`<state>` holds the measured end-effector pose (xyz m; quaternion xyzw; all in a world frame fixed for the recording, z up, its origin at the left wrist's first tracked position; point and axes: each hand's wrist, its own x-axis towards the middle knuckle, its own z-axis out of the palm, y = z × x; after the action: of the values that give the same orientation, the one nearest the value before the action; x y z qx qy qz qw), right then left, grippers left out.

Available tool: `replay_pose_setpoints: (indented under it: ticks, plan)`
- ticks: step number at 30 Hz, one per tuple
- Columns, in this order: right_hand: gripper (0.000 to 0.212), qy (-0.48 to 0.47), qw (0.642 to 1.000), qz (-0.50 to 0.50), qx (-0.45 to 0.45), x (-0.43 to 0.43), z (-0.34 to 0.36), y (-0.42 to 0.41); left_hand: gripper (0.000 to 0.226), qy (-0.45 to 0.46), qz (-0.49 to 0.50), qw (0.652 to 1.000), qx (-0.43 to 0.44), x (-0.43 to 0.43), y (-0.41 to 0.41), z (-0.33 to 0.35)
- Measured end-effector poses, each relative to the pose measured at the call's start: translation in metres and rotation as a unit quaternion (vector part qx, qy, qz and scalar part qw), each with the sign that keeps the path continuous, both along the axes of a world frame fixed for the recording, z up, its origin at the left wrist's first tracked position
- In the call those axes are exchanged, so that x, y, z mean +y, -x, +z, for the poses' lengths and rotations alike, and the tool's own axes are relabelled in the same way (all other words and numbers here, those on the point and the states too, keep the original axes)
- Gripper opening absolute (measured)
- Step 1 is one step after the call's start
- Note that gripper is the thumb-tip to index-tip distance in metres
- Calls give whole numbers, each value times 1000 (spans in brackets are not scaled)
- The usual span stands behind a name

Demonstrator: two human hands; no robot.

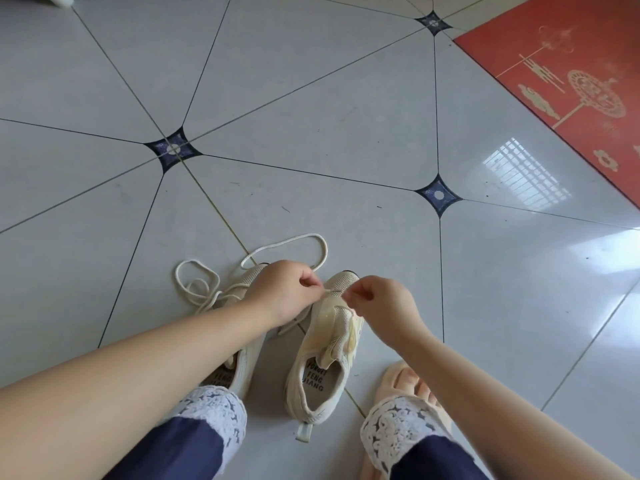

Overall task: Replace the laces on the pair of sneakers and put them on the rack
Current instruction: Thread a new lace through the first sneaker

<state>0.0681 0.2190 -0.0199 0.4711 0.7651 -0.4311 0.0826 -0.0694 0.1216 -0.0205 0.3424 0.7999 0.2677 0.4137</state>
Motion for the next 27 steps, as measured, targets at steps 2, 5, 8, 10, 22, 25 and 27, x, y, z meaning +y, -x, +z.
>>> replay_pose_setpoints:
  ticks: [2,5,8,10,22,25,27]
  plan:
    - [11,-50,996,52,-47,-8,-9,-4,10,21,8,1000,20,-3,-1,-6]
    - [17,-42,996,40,-71,-23,-19,-5,13,37,22,999,30,-5,-2,-14]
    - [19,-48,995,22,-84,-29,-25,-3,15,61,23,997,31,-6,-5,-22]
    - [15,-37,997,8,-68,-31,-28,-3,15,70,22,997,34,-6,-6,-27]
    - [8,17,997,-68,20,-34,-32,-11,13,85,-14,994,72,-4,-10,-36]
    - [5,0,997,-68,31,-35,-33,-11,12,86,-38,990,103,0,-12,-34]
    - [6,-10,997,-63,33,-35,-33,-12,11,79,-50,988,121,3,-13,-32]
